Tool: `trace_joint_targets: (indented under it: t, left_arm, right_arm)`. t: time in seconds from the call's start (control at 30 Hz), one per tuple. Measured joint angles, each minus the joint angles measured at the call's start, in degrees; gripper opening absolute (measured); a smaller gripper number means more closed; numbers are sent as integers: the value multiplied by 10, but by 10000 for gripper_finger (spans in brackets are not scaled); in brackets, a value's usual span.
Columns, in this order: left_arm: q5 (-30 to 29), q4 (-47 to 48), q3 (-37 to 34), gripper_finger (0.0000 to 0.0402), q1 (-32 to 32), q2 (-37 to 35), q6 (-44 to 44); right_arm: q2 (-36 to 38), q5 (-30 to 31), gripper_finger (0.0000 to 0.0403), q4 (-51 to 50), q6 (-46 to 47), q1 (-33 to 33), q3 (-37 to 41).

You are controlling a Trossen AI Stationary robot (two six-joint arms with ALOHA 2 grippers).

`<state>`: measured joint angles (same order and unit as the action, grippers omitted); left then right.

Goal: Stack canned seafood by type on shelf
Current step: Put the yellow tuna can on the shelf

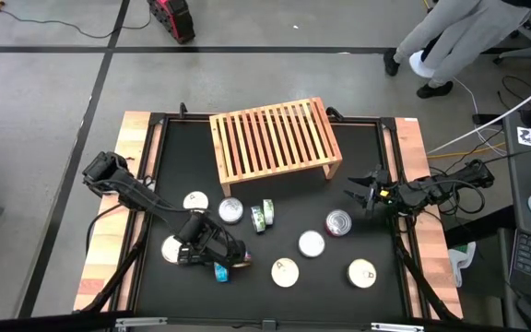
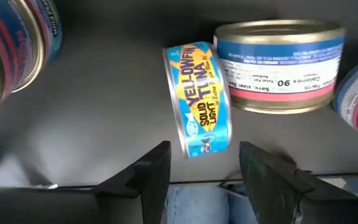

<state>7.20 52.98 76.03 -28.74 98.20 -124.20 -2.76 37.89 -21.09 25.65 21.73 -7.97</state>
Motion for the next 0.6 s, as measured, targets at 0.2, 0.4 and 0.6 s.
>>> trace_joint_targets:
  t: [0.2,0.4,0.6]
  left_arm:
    - [-19,0,0,182,-4,7,-2]
    - [-28,3,0,182,-4,11,-2]
    - [-34,0,0,182,-7,26,0]
  right_arm:
    - [0,0,243,-1,0,0,0]
    - [0,0,243,0,0,0,0]
    - [0,0,243,0,0,0,0]
